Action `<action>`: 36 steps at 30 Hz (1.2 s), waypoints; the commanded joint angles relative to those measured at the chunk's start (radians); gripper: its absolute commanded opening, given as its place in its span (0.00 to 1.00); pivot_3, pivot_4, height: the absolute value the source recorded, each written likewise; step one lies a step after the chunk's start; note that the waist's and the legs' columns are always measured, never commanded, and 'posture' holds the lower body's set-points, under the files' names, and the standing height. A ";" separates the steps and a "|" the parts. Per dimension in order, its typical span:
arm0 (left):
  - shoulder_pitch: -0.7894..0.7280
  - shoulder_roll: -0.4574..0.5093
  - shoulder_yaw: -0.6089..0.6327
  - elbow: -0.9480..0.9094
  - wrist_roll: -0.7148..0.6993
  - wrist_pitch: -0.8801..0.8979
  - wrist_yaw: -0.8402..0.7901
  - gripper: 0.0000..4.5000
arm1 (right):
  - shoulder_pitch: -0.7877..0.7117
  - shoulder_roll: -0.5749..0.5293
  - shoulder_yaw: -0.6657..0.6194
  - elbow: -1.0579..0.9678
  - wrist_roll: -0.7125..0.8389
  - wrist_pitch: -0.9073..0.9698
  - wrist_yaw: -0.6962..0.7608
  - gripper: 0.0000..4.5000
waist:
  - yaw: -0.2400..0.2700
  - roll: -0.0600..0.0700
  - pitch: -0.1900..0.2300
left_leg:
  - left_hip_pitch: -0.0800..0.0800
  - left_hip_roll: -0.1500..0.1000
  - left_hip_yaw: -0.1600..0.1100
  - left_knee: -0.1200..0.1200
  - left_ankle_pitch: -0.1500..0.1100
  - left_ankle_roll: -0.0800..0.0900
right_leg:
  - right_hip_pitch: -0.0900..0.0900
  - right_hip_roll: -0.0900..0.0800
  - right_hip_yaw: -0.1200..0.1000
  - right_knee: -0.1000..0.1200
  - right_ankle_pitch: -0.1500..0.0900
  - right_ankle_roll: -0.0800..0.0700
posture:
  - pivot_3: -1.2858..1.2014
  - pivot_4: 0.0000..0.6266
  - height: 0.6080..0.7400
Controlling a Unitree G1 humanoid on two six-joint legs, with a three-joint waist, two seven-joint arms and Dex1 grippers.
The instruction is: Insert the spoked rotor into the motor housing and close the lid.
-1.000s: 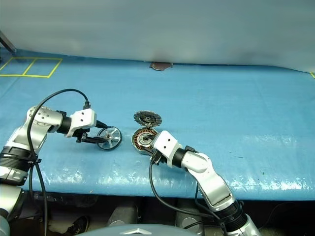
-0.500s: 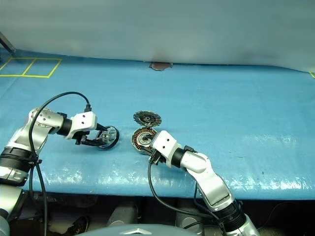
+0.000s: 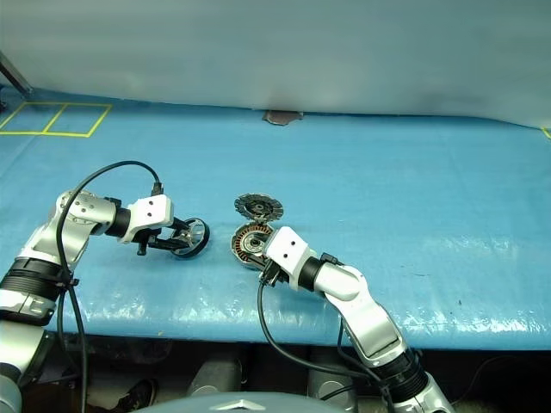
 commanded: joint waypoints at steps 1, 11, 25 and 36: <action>0.002 0.000 -0.004 0.025 0.014 0.012 0.001 0.45 | -0.016 0.007 -0.004 -0.020 -0.001 -0.026 -0.002 0.44 | 0.000 0.000 0.000 | 0.000 0.000 0.000 0.000 0.000 0.000 | 0.000 0.000 0.000 0.000 0.000 0.000 | 0.52 0.24 1.00; -0.025 -0.002 0.068 -0.014 -0.122 0.147 -0.091 0.45 | -0.018 0.004 0.001 -0.016 -0.003 -0.021 0.004 0.44 | -0.002 0.000 0.000 | -0.002 0.000 0.000 0.000 0.000 0.000 | -0.002 0.000 0.000 0.000 0.000 0.001 | 0.52 0.24 1.00; -0.168 -0.032 0.017 -0.015 -0.087 0.089 -0.134 0.45 | 0.000 -0.037 -0.032 -0.021 -0.001 0.000 0.007 0.44 | -0.002 -0.001 0.001 | -0.003 0.000 0.000 0.000 0.000 0.000 | -0.002 0.001 0.000 -0.001 0.001 0.001 | 0.52 0.24 1.00; -0.163 -0.019 -0.003 0.033 -0.063 0.088 -0.168 0.72 | 0.001 -0.025 -0.022 -0.021 -0.016 -0.010 -0.010 0.44 | -0.010 -0.001 0.001 | -0.003 0.002 -0.001 0.000 0.000 0.000 | -0.002 0.003 0.001 0.000 0.001 0.001 | 0.52 0.24 1.00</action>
